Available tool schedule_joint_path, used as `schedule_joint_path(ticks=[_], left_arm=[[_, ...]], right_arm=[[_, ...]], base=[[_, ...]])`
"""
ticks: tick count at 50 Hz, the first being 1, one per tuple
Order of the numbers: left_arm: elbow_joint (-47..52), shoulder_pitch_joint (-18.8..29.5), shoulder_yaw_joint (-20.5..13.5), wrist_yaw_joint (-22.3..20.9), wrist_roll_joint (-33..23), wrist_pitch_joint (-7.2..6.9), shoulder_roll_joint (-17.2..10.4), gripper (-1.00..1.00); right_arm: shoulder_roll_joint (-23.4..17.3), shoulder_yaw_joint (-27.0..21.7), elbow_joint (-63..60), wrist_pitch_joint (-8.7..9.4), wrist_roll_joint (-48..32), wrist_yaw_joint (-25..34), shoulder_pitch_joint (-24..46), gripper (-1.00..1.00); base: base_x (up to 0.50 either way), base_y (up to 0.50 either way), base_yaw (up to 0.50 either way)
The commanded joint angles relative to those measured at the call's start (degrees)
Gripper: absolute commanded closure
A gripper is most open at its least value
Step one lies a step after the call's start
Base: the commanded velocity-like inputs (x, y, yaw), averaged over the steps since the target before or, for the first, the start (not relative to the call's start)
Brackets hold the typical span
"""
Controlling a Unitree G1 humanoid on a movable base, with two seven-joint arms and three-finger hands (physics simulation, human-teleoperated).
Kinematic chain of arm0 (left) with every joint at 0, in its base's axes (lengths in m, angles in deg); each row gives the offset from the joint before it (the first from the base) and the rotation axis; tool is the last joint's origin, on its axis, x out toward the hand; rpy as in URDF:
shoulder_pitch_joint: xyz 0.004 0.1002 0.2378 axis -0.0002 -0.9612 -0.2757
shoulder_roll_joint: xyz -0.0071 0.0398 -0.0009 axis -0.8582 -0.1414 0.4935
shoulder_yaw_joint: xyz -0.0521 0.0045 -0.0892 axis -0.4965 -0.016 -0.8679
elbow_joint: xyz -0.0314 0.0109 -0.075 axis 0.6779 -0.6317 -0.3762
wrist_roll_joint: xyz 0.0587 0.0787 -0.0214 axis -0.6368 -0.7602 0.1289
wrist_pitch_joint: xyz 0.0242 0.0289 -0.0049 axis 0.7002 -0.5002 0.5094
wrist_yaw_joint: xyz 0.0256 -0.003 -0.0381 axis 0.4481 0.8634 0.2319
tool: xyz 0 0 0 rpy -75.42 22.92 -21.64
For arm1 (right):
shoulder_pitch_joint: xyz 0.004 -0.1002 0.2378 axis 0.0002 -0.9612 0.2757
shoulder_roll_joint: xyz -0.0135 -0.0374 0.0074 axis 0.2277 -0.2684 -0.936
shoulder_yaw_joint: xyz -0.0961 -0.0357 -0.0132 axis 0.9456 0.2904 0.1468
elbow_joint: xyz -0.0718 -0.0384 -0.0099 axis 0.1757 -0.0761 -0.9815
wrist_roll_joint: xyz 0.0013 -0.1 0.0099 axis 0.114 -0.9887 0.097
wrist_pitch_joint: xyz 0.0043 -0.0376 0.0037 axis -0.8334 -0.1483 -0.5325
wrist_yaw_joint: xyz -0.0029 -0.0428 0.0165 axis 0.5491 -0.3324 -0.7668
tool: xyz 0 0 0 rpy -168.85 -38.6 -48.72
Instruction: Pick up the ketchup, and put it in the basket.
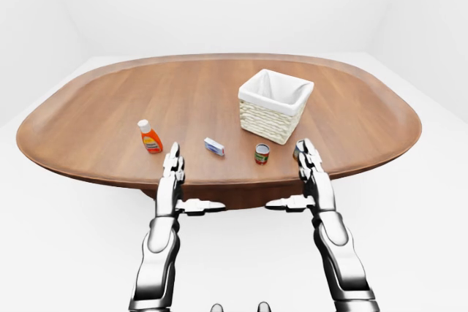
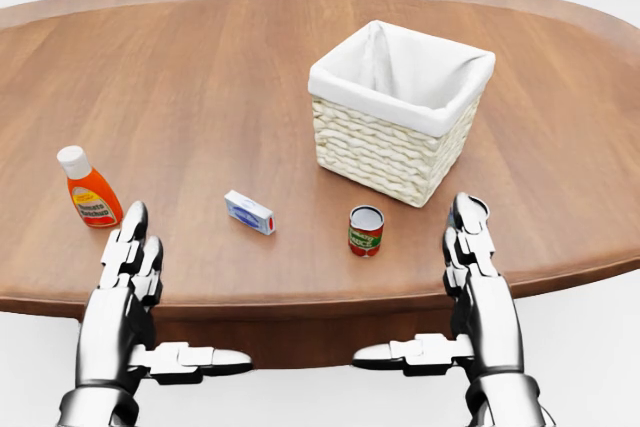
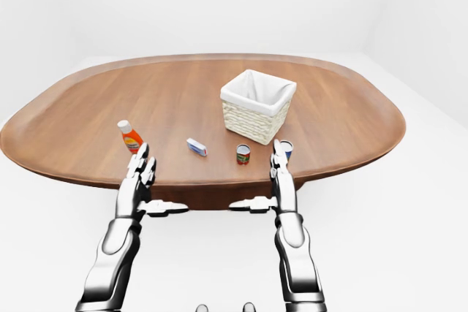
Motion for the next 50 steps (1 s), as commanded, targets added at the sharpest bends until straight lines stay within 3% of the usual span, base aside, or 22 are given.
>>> schedule_joint_path(ticks=[1, 3, 9, 45, 50], left_arm=[[16.3, -7.6, -2.3, -3.8, 2.3, -3.85, -0.6, -1.00], [20.8, -9.7, -3.5, -4.8, 3.4, -3.85, -0.5, -1.00], [21.0, -9.1, -4.7, -5.5, 3.7, -3.85, 0.0, -1.00], [21.6, -9.0, -5.5, -6.3, 3.8, -3.85, 0.2, -1.00], [21.7, -9.1, -5.4, -6.4, 3.7, -3.85, 0.2, -1.00]], right_arm=[[-0.1, 0.5, -17.9, 3.92, -2.0, 0.9, -7.9, -1.00], [0.0, 0.4, -20.1, 3.92, -1.9, 1.0, -8.8, -1.00], [0.2, 0.1, -19.4, 3.92, -2.0, 1.0, -8.5, -1.00], [0.1, 0.1, -19.4, 3.87, -2.5, 1.6, -9.2, -1.00], [0.2, 0.0, -19.7, 3.74, -2.7, 1.5, -9.4, -1.00]], base=[[0.00, 0.00, 0.00], [0.00, 0.00, 0.00], [0.00, 0.00, 0.00], [0.00, 0.00, 0.00], [0.00, 0.40, 0.00]])
